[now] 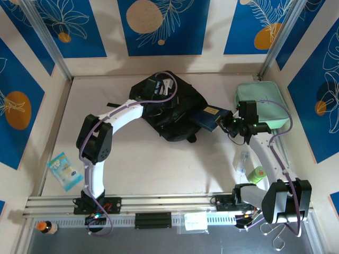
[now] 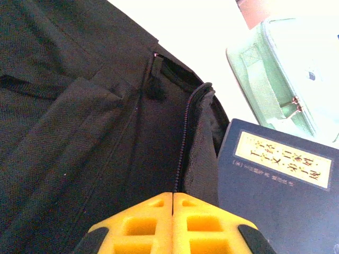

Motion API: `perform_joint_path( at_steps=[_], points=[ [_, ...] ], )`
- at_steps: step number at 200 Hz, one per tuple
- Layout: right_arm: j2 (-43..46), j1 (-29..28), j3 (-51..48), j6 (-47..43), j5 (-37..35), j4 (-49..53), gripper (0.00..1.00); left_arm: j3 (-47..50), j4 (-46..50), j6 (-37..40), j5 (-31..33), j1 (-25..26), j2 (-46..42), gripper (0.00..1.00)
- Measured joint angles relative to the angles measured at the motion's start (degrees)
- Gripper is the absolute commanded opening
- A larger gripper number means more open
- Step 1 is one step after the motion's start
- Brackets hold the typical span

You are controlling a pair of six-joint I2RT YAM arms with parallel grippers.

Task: Pack the student bag
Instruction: Open the student bag at the top-center of the table.

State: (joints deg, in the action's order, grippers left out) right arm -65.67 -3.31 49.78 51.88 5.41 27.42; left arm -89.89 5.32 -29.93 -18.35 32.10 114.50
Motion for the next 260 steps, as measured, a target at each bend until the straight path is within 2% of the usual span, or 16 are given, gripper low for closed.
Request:
perform_joint_path(
  at_steps=[60, 92, 109, 134, 152, 176, 198, 244, 260],
  points=[
    [-10.12, -1.29, 1.99, 2.69, 12.31, -10.16, 0.0, 0.44, -0.37, 2.67, -3.89, 0.0, -3.34, 0.0],
    [-10.69, -1.55, 5.92, 4.5, 15.56, -10.43, 0.0, 0.5, 3.69, 7.43, -2.89, 0.37, -5.51, 0.37],
    [-10.69, -1.44, 8.31, 4.96, 16.48, -9.97, 0.0, 0.5, 7.61, 12.0, -0.79, 0.85, -7.3, 0.52],
    [-10.69, -0.76, 9.4, 5.66, 18.1, -10.21, 0.0, 0.98, 12.9, 16.79, 2.34, 2.71, -10.38, 0.66],
    [-10.71, -0.39, 9.4, 5.86, 18.78, -10.08, 0.0, 2.84, 15.15, 19.98, 3.82, 4.26, -13.14, 0.71],
    [-10.71, -0.39, 9.42, 5.86, 19.04, -10.05, 0.0, 5.22, 17.0, 21.97, 7.06, 5.29, -15.43, 0.72],
    [-10.73, -0.39, 9.42, 5.84, 19.04, -10.05, 0.0, 5.27, 18.14, 21.73, 11.43, 5.53, -15.32, 0.65],
    [-10.73, -0.39, 9.42, 5.68, 18.93, -10.01, 0.0, 2.73, 17.9, 19.06, 16.85, 5.53, -12.24, 0.48],
    [-10.73, -0.39, 9.42, 5.55, 18.8, -9.9, 0.0, 0.5, 17.92, 18.53, 17.84, 5.53, -10.19, 0.37]
  ],
)
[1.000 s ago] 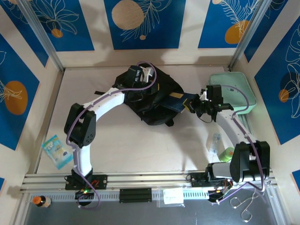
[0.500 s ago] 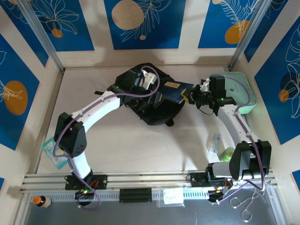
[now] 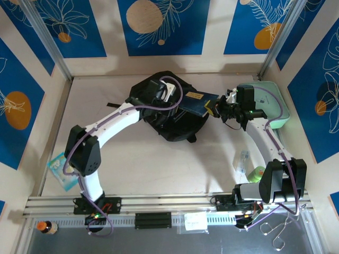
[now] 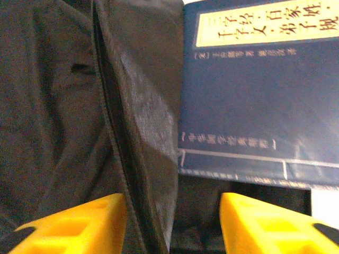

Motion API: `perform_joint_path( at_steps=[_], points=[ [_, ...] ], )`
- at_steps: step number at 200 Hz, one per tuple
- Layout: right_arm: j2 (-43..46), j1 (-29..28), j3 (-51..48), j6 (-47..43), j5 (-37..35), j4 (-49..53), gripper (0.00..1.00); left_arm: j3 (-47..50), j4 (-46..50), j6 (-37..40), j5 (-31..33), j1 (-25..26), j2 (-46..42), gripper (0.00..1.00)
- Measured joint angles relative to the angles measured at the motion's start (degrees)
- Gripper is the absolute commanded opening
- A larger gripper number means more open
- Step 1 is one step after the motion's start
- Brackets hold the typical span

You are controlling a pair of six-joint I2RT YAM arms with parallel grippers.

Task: Pack the student bag
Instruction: Open the student bag at the top-center of the table, then place the book in the student bag.

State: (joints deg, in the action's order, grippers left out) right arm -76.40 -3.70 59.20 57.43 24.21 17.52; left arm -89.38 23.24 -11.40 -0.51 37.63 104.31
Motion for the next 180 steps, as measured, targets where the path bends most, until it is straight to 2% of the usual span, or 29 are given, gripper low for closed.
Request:
perform_joint_path(
  at_steps=[11, 26, 55, 96, 180],
  points=[
    [0.0, 0.0, -0.02, -0.26, -0.2, 0.17, 0.0, -1.79, 0.02, -0.57, 0.68, 0.0, 1.51, 0.28],
    [0.0, 0.0, -0.2, -0.7, -0.59, 0.5, 0.0, -4.33, 0.74, -0.55, 1.22, 0.0, 3.32, 0.22],
    [0.42, 0.2, -2.1, -2.03, -2.69, 1.97, 0.0, -6.43, 1.75, -0.66, 2.14, 0.0, 4.57, 0.0],
    [2.8, 1.18, -7.45, -3.23, -6.45, 3.48, 0.0, -6.56, 1.68, -0.48, 2.99, 0.0, 4.37, 0.0],
    [2.51, -2.08, -8.85, -2.97, -3.52, -4.55, 0.0, -3.85, -6.54, -0.09, 0.5, 0.0, -2.89, 0.0]
  ],
)
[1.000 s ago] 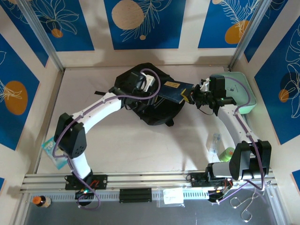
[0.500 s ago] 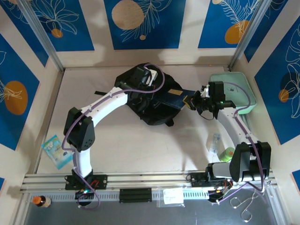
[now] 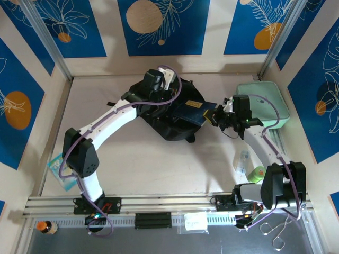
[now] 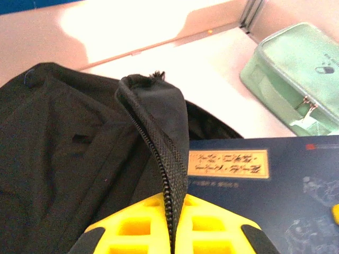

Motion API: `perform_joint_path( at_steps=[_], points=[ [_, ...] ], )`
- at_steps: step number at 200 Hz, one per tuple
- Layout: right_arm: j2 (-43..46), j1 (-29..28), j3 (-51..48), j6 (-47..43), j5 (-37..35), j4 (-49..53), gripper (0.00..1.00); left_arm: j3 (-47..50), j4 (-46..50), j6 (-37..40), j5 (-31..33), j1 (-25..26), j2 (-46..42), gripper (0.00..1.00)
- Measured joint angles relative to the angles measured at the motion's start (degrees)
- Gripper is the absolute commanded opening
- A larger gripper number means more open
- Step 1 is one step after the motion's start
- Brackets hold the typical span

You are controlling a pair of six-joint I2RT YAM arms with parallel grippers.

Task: Pack the student bag
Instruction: Place the book in the student bag.

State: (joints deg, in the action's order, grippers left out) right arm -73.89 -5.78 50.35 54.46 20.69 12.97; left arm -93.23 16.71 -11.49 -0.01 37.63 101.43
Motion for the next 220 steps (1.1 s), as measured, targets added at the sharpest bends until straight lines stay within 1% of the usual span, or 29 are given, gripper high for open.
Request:
perform_joint_path(
  at_steps=[35, 68, 97, 125, 146, 164, 179, 187, 220],
  points=[
    [-4.24, -1.31, 0.76, 0.68, 0.5, -2.64, 0.0, 2.51, -2.47, 0.0, -2.23, 0.0, -0.24, 0.0],
    [-9.99, -3.54, 2.91, 1.62, -0.24, -4.39, 0.0, 3.19, -4.2, 0.0, -3.58, 0.0, -0.24, 0.0],
    [-16.41, -5.7, 5.9, 3.32, -3.23, -7.82, 0.0, 3.21, -4.85, -0.17, -4.44, 0.0, -0.24, 0.0],
    [-24.61, -8.07, 10.23, 6.01, -7.21, -11.54, 0.0, 3.63, -5.49, -0.57, -4.57, 0.0, -0.24, 0.0],
    [-31.21, -9.77, 14.95, 8.52, -9.18, -12.92, 0.02, 4.11, -6.05, -1.18, -4.94, 0.0, -0.24, 0.0],
    [-34.99, -10.8, 17.84, 10.71, -10.45, -13.9, 0.04, 4.55, -6.84, -1.79, -5.09, 0.0, -0.24, 0.0],
    [-36.98, -11.56, 19.06, 12.44, -11.19, -15.19, 0.08, 5.05, -7.39, -2.16, -5.14, 0.0, -0.26, 0.0],
    [-37.59, -11.87, 19.39, 13.11, -11.37, -15.56, 0.12, 5.25, -7.48, -2.19, -5.14, 0.0, -0.26, 0.0],
    [-39.8, -12.22, 20.72, 14.51, -11.41, -16.04, 0.36, 5.81, -7.89, -2.6, -5.14, 0.0, -0.33, 0.0]
  ],
)
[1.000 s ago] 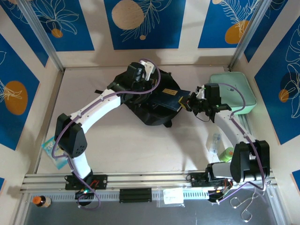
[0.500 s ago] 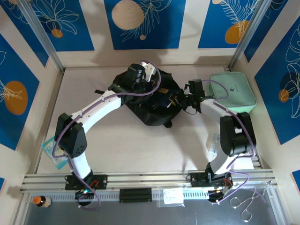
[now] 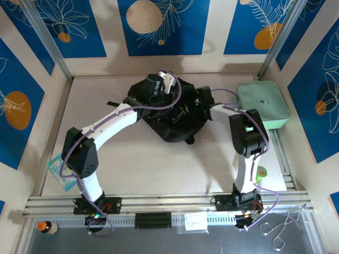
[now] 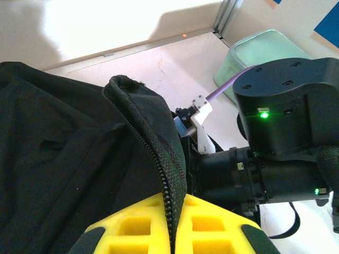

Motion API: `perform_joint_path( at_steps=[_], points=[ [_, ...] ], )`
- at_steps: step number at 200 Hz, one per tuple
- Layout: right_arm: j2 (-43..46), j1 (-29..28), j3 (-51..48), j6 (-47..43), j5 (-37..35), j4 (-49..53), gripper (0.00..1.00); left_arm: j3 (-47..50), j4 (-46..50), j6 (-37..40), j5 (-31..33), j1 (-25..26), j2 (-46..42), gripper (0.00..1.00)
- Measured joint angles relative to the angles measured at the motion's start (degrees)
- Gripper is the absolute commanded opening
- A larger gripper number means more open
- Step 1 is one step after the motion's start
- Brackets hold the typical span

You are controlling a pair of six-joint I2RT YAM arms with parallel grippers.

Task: Pack the student bag
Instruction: Place the book in the student bag, then close the student bag at the top-center of the table.

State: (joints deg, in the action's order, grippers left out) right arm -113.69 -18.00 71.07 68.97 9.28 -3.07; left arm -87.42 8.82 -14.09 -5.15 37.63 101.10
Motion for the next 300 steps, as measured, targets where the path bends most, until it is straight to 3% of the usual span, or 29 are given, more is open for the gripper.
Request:
perform_joint_path(
  at_steps=[52, 84, 103, 149, 180, 203, 248, 256, 273, 300],
  points=[
    [1.07, 0.11, -1.22, -1.27, -0.15, 1.07, 0.47, 0.02, -0.11, -0.48, 0.02, 0.0, -0.02, 0.0],
    [4.96, 0.28, -4.44, -2.75, -1.07, 3.41, 0.47, 0.2, -0.22, -0.46, 0.02, 0.0, -0.02, 0.0],
    [6.23, 0.35, -4.98, -3.63, -1.64, 4.24, 0.42, 0.39, -0.35, -0.48, 0.02, 0.0, -0.02, 0.0],
    [3.41, 0.76, -3.13, -5.46, -0.48, 4.57, 0.15, 0.81, -0.46, -0.63, 0.0, -0.04, -0.02, 0.0],
    [-0.26, 0.76, -0.07, -6.14, 0.17, 5.07, 0.1, 0.81, -0.48, -0.66, -0.37, -0.04, -0.02, 0.0],
    [-0.63, 0.85, 0.31, -6.69, 0.61, 5.29, 0.13, 0.81, -0.48, -0.66, -0.61, -0.07, -0.02, 0.0],
    [5.55, 2.54, -3.08, -8.72, 2.21, 6.49, 0.32, 0.81, -0.42, -0.9, -1.27, -0.11, -0.02, 0.0],
    [8.94, 3.15, -4.87, -9.05, 1.97, 6.91, 0.37, 0.81, -0.28, -0.92, -1.66, -0.11, 0.0, 0.07],
    [17.2, 4.35, -8.46, -10.56, 0.79, 8.44, 0.45, 0.81, -0.04, -1.29, -3.17, -0.11, 0.24, 0.33],
    [29.05, 6.45, -12.31, -12.41, -2.8, 11.63, 0.55, 0.81, 0.46, -2.29, -8.41, -0.28, 0.61, 0.55]
  ],
)
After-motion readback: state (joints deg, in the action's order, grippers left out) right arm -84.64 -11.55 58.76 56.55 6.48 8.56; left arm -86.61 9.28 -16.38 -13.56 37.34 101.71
